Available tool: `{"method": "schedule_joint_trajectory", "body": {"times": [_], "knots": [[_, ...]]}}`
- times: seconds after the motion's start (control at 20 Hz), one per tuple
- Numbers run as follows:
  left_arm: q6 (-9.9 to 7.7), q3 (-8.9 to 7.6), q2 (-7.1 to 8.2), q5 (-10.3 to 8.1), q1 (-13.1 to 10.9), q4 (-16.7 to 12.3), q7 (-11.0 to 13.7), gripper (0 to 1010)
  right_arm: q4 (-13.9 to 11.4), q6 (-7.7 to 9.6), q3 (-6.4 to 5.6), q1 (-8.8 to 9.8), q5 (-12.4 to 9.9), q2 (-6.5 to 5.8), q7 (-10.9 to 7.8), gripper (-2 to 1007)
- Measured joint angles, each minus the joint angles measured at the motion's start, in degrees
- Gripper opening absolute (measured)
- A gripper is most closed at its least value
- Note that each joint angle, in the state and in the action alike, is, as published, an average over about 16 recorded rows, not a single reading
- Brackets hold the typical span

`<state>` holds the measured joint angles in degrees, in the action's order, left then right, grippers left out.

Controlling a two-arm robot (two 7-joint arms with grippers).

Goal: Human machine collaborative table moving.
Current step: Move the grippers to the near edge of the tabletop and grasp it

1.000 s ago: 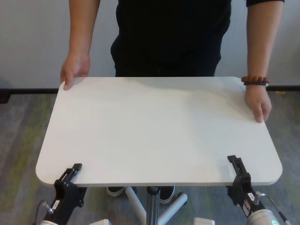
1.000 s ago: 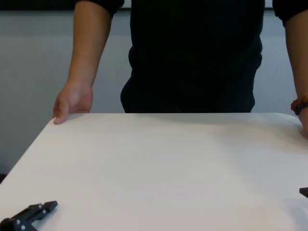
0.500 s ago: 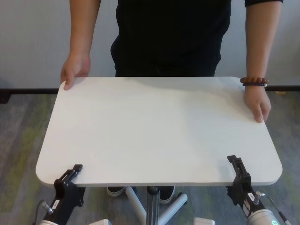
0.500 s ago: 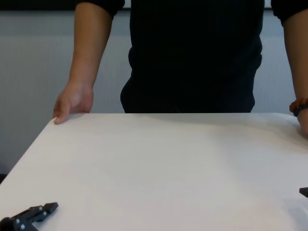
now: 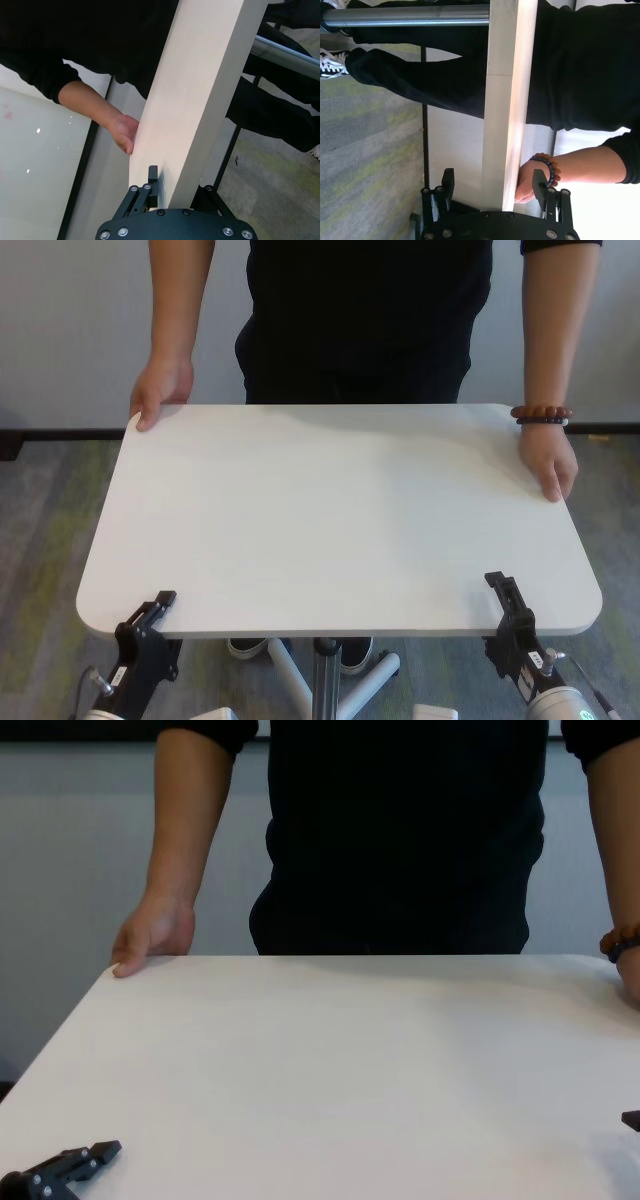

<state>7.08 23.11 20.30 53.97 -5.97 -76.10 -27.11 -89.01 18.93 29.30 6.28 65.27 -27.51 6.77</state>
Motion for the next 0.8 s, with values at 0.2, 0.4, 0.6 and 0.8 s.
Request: {"method": "schedule_joint_trajectory", "body": {"times": [0.2,0.4,0.6,0.8], "knots": [[0.00,0.00,0.00,0.00,0.00,0.00,0.00,294,0.00,0.00,0.00,0.00,0.00,0.00,0.00,879],[0.00,0.00,0.00,0.00,0.00,0.00,0.00,294,0.00,0.00,0.00,0.00,0.00,0.00,0.00,781],[0.00,0.00,0.00,0.00,0.00,0.00,0.00,294,0.00,0.00,0.00,0.00,0.00,0.00,0.00,664],[0.00,0.00,0.00,0.00,0.00,0.00,0.00,294,0.00,0.00,0.00,0.00,0.01,0.00,0.00,537]]}}
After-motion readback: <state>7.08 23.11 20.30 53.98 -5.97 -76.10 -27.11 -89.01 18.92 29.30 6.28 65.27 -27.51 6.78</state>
